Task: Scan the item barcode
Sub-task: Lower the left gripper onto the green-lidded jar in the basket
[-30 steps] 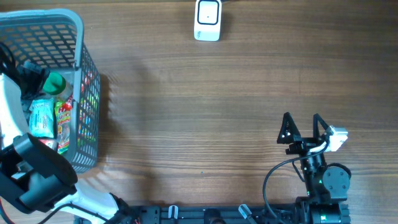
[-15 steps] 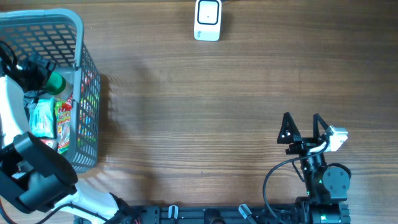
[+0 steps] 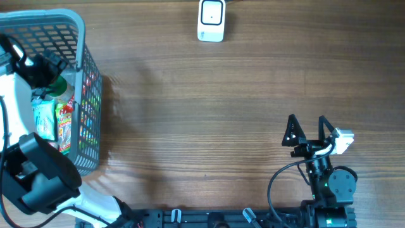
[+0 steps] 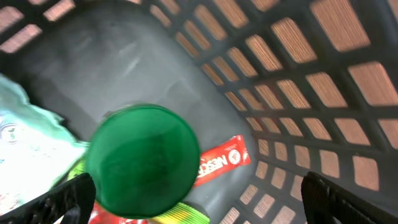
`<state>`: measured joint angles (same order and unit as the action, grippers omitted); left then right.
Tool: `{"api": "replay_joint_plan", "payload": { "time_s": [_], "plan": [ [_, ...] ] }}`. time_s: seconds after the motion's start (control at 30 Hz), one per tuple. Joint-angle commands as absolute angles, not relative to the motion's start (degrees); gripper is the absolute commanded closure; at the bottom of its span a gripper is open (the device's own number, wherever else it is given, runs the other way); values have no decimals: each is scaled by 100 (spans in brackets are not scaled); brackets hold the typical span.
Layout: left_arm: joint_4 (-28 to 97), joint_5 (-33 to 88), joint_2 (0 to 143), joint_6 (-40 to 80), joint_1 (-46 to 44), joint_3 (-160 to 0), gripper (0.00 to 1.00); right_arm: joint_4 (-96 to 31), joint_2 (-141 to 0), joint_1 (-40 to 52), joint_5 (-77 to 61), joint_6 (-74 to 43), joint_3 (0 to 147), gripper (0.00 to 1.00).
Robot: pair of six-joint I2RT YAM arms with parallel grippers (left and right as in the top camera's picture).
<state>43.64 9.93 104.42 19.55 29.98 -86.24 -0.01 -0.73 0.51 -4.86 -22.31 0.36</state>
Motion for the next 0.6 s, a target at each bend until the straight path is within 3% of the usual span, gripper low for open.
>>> {"api": "replay_joint_plan", "payload": {
  "time_s": [0.0,0.57],
  "plan": [
    [4346,607,10514,1772,2851,-8582,0,14,-43,80,-427,-2265,30,0],
    [4318,416,11159,1841,2875,-8582,0,14,-102,80,-425,-2265,32,0]
  ]
}}
